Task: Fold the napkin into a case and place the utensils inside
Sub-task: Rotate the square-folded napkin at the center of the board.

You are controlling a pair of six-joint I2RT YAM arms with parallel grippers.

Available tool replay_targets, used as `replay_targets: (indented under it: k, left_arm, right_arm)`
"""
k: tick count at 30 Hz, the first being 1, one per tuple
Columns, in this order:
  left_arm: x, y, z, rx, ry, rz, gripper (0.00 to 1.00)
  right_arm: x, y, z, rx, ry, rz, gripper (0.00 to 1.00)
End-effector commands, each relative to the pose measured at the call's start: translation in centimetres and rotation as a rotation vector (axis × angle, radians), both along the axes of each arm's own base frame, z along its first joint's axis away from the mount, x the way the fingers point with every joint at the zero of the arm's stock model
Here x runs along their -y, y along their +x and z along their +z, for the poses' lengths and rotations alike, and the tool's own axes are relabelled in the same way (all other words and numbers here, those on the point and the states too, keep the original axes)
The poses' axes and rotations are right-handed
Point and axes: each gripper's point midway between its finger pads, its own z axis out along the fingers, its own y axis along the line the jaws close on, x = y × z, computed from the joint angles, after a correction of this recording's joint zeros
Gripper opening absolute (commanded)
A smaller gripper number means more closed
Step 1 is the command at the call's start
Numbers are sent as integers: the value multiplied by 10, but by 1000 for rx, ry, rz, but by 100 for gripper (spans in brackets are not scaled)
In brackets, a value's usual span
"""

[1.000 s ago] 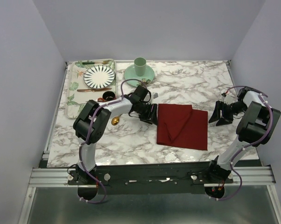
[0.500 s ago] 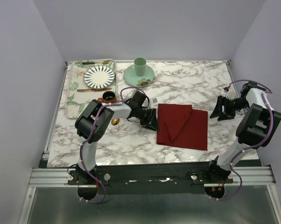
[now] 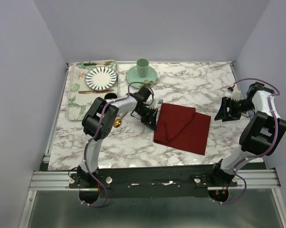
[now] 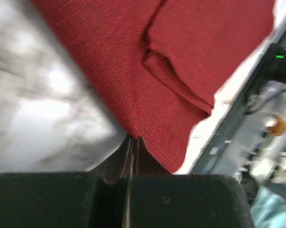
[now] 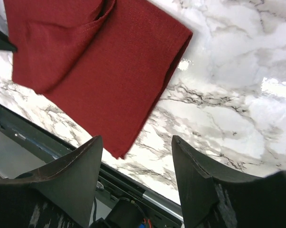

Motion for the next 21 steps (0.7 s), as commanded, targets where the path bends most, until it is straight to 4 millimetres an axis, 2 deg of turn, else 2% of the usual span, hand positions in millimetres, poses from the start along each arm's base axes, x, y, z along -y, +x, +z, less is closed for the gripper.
replay_targets:
  k: [1, 2, 3, 4, 5, 6, 7, 8, 10, 11, 12, 13, 14, 16, 21]
  left_arm:
    - [-68, 15, -29, 15, 238, -204, 0]
    - [-81, 25, -37, 26, 265, -221, 0]
    - [-85, 38, -36, 74, 275, -226, 0]
    - [-87, 65, -30, 174, 308, -227, 9]
    - [-87, 79, -23, 232, 305, -230, 43]
    - [-86, 92, -12, 281, 286, -222, 54]
    - [-82, 102, 2, 322, 254, -204, 59]
    - [-71, 112, 29, 400, 176, -187, 66]
    - [-64, 118, 55, 481, 115, -169, 70]
    - [-60, 119, 76, 555, 72, -157, 71]
    - [-57, 117, 85, 578, 38, -157, 71]
    - [-58, 110, 84, 577, 23, -161, 71]
    - [-55, 109, 100, 624, -6, -159, 71]
    - [-54, 94, 105, 620, -32, -175, 71]
    - [-59, 61, 88, 590, -27, -236, 70]
  right_arm:
    - [7, -3, -14, 5, -42, 31, 68]
    - [7, -1, -15, 6, -41, 30, 68]
    - [8, 2, -16, 8, -42, 27, 68]
    - [9, 8, -18, 14, -46, 29, 68]
    - [7, 11, -20, 14, -48, 37, 68]
    - [5, 12, -21, 10, -45, 40, 68]
    - [1, 11, -25, -3, -37, 45, 68]
    - [-4, 12, -27, -6, -32, 58, 68]
    - [-10, 12, -34, -21, -27, 64, 66]
    - [-15, 13, -37, -33, -25, 80, 64]
    - [-18, 15, -39, -37, -23, 84, 63]
    - [-19, 18, -41, -38, -24, 78, 60]
    - [-22, 21, -45, -46, -22, 89, 59]
    - [-24, 33, -54, -55, -40, 95, 55]
    - [-27, 41, -72, -86, -75, 127, 42]
